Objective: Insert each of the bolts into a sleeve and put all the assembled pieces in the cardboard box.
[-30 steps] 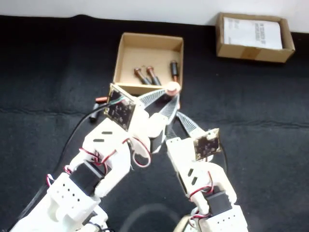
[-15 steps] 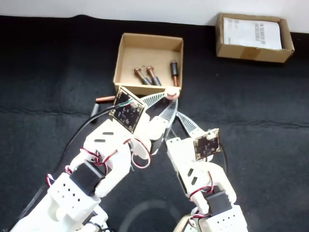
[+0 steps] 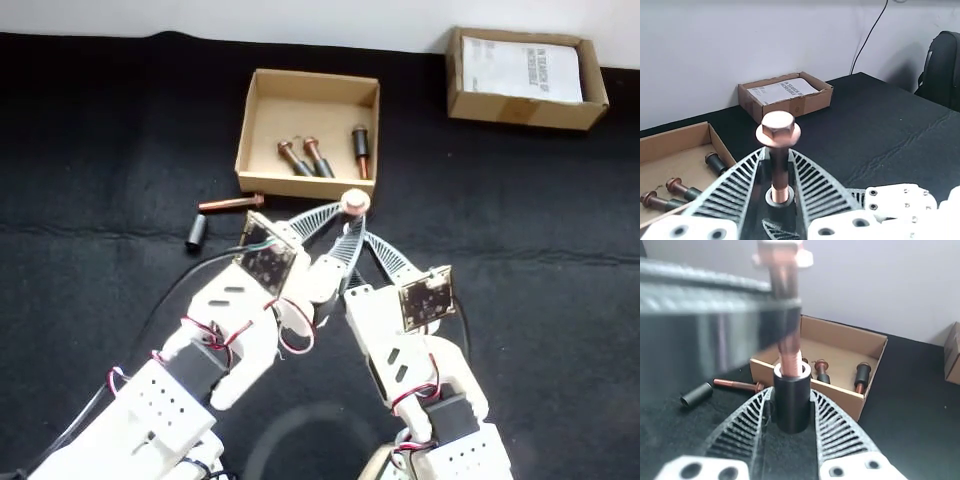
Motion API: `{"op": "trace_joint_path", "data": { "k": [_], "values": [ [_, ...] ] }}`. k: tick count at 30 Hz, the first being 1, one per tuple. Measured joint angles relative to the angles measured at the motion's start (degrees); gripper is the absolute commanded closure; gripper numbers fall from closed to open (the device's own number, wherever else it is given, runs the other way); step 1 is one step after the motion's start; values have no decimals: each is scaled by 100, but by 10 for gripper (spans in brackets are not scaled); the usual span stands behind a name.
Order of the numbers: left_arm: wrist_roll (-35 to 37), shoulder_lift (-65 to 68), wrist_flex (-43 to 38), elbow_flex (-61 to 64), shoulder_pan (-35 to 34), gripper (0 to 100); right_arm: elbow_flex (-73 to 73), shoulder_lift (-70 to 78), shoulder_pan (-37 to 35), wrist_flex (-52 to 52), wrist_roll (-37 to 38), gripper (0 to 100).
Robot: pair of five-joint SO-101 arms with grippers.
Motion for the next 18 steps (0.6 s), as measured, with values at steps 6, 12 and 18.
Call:
{"op": "trace_joint_path", "data": {
  "k": [6, 12, 18],
  "values": [
    [-70, 9, -220, 237, 26, 977, 0, 0, -9, -18, 0, 991],
    [-70, 0, 211, 229, -35, 806, 0, 0, 18, -18, 0, 991],
    [-70, -97, 668, 229, -316, 798, 0, 9, 0, -9, 0, 991]
  ]
}}
